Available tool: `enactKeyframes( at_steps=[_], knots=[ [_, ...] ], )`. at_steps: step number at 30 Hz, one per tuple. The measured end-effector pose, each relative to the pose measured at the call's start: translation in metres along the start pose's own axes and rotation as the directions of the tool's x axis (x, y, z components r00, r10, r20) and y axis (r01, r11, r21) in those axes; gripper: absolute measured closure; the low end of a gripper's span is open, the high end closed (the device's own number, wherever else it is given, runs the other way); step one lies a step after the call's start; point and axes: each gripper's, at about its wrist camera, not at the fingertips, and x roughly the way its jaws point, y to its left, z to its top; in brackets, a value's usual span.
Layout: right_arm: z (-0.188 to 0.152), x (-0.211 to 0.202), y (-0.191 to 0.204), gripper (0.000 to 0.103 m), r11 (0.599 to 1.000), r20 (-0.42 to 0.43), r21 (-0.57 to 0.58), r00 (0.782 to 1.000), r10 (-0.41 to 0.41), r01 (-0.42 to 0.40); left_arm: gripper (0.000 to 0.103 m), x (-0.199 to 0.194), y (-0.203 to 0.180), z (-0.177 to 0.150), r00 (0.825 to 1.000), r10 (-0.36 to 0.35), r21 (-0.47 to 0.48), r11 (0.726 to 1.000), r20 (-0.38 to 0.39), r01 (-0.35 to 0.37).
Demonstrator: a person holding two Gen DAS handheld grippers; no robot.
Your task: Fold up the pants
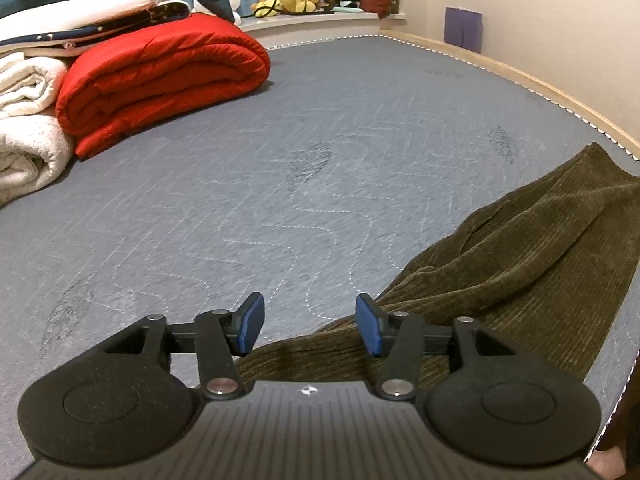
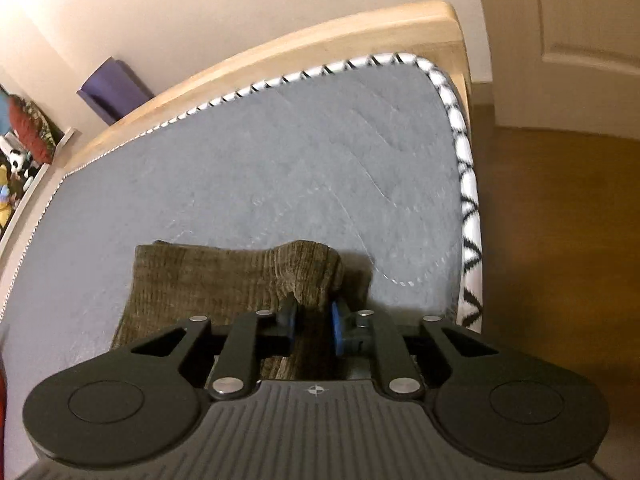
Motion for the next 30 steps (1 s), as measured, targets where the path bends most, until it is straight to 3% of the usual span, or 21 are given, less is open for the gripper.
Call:
enactKeyframes(
  at_steps=[2,3,5,7,9,11,14,18,24,25,27,28,30],
  knots=[
    [0.000,-0.019,0.014,0.056,0.998,0.116,-0.041,0.992,-0.039,0.044,0.044,0.000,0.004,-0.001,1.000,0.013,-0.012,1.000,-0.007,-0.013],
    [-0.001,-0.027,0.024,0.052,0.996,0.176,-0.070,0.983,-0.046,0.059,0.043,0.000,0.007,-0.003,1.000,0.020,-0.019,1.000,-0.011,-0.020],
    [-0.001,-0.032,0.037,0.052,0.994,0.205,-0.106,0.979,0.016,0.006,0.043,0.000,0.014,-0.006,0.999,0.032,-0.033,0.999,-0.019,-0.033],
    [-0.003,-0.025,0.053,0.052,0.985,0.139,-0.138,0.982,0.127,-0.108,0.043,0.000,0.021,-0.009,0.999,0.041,-0.047,0.998,-0.028,-0.043],
    [-0.010,-0.010,0.075,0.053,0.953,0.017,-0.182,0.969,0.248,-0.241,0.043,0.000,0.026,-0.011,0.998,0.050,-0.058,0.997,-0.034,-0.051],
    [-0.023,0.006,0.096,0.054,0.933,-0.054,-0.220,0.959,0.279,-0.284,0.043,0.000,0.030,-0.012,0.998,0.052,-0.068,0.996,-0.038,-0.055],
    [-0.041,0.034,0.124,0.054,0.922,-0.123,-0.268,0.959,0.256,-0.281,0.043,0.000,0.032,-0.013,0.998,0.055,-0.075,0.996,-0.040,-0.058],
    [-0.053,0.062,0.139,0.053,0.939,-0.181,-0.249,0.964,0.195,-0.236,0.043,0.000,0.035,-0.014,0.998,0.052,-0.073,0.996,-0.040,-0.055],
    [-0.059,0.069,0.159,0.052,0.933,-0.139,-0.315,0.981,0.137,-0.175,0.043,0.004,0.044,-0.015,0.997,0.059,-0.089,0.994,-0.046,-0.063],
    [-0.064,0.068,0.162,0.053,0.925,-0.127,-0.346,0.985,0.118,-0.156,0.043,0.004,0.045,-0.014,0.997,0.059,-0.089,0.994,-0.045,-0.063],
    [-0.074,0.069,0.173,0.072,0.903,-0.082,-0.425,0.996,0.040,-0.071,0.043,0.005,0.044,-0.012,0.998,0.056,-0.084,0.995,-0.043,-0.060],
    [-0.076,0.070,0.176,0.074,0.895,-0.066,-0.444,0.998,0.021,-0.048,0.043,0.006,0.044,-0.012,0.998,0.054,-0.081,0.995,-0.042,-0.058],
    [-0.080,0.070,0.181,0.092,0.892,-0.039,-0.452,0.999,-0.004,-0.014,0.043,0.007,0.043,-0.010,0.998,0.050,-0.074,0.996,-0.039,-0.053]
  ],
)
